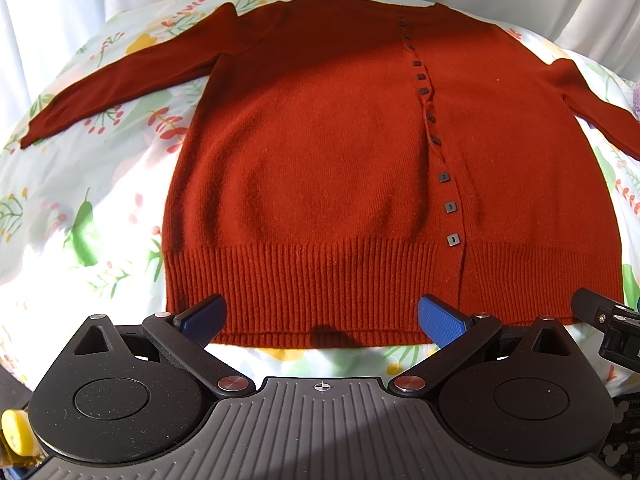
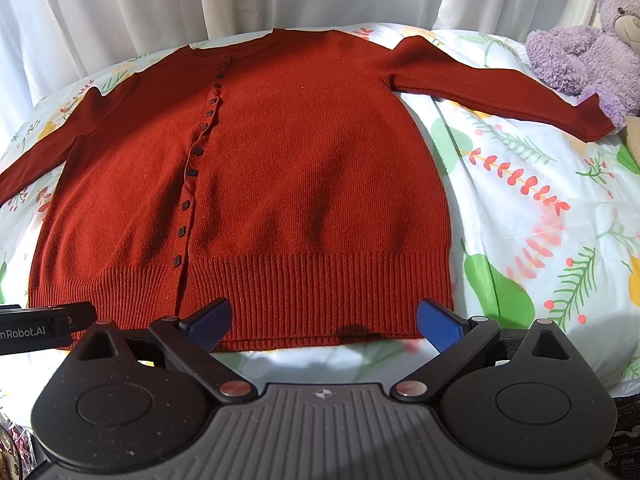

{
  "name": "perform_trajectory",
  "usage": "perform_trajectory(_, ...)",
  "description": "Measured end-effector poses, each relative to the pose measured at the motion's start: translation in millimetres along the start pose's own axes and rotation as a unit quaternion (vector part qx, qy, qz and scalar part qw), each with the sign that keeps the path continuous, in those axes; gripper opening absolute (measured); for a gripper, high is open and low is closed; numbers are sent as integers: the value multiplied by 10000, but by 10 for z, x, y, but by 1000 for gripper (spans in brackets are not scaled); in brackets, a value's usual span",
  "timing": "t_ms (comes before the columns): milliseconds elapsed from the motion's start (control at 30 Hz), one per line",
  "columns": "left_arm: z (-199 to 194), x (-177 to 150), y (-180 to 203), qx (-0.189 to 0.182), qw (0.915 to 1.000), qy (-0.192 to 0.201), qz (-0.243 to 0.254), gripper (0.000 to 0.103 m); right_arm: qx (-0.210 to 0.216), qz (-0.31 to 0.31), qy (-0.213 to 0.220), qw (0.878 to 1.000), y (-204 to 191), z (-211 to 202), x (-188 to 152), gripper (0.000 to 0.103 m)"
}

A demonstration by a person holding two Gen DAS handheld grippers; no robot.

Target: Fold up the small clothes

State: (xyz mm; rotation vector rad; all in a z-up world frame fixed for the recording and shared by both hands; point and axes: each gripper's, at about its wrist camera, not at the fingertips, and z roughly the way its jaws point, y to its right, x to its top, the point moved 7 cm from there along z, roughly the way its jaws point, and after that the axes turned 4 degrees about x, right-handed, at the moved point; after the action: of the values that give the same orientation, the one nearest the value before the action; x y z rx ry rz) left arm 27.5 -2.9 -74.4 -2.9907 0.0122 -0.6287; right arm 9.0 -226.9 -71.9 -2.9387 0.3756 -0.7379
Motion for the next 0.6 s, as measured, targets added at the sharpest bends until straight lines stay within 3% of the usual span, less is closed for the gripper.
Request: perform_trajectory(600,33,43,-11,-8,10000,-91,2,103,37,-4,-10,10000,-21,31,-6,99)
